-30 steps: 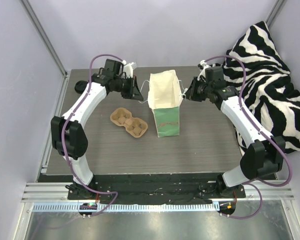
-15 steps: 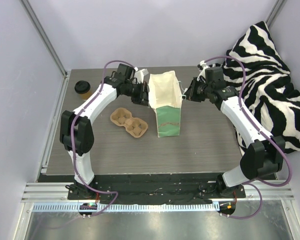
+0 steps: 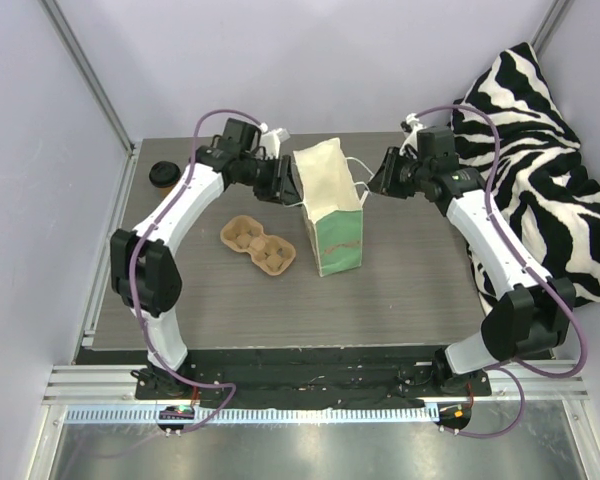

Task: Pack the takeout coffee

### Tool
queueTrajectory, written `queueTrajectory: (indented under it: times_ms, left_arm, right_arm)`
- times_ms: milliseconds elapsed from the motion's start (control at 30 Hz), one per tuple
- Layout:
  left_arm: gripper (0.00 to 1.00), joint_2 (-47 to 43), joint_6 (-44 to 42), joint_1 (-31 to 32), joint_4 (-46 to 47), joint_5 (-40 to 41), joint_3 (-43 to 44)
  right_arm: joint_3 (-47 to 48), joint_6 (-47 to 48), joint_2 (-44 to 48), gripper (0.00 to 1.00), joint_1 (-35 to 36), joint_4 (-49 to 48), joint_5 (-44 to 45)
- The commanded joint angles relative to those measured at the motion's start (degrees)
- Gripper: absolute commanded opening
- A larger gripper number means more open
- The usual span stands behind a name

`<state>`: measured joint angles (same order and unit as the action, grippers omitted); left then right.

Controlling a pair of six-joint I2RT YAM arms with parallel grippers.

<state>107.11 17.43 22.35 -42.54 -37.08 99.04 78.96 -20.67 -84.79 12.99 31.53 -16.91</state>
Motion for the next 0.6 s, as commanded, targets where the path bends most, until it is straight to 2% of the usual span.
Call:
queueTrajectory:
  times_ms: [0, 33, 133, 300, 367, 500, 567]
  left_arm:
    - [0.48, -7.9, -3.0, -0.9, -1.4, 1.2, 4.8]
    - [0.53, -8.8, -3.0, -0.9, -1.3, 1.4, 5.2]
    - [0.59, -9.8, -2.8, -0.9, -0.6, 2.5, 7.1]
    - [0.63, -10.0, -2.7, -0.9, -0.9, 2.0, 9.1]
    - [0.66, -10.5, -2.6, -0.8, -0.5, 0.7, 9.1]
    - [0.74, -12.4, -3.5, -1.2, 0.4, 0.0, 8.6]
    - [0.84, -13.0, -3.7, -2.0, 0.5, -0.3, 8.6]
  right_arm:
    - [5.2, 0.9, 4.7, 0.37, -0.3, -0.3, -1.7]
    - [5.8, 0.9, 4.8, 0.45, -0.2, -0.3, -2.1]
    - [7.7, 0.8, 5.1, 0.49, -0.3, -0.2, -3.2]
    - [10.2, 1.1, 5.1, 0.55, -0.3, -0.2, -4.8]
    - [11.6, 1.8, 5.3, 0.62, -0.3, -0.3, -5.5]
    - [14.0, 4.7, 5.8, 0.83, -0.3, -1.5, -7.0]
    - [15.4, 6.4, 5.9, 0.88, -0.3, -2.3, -7.3]
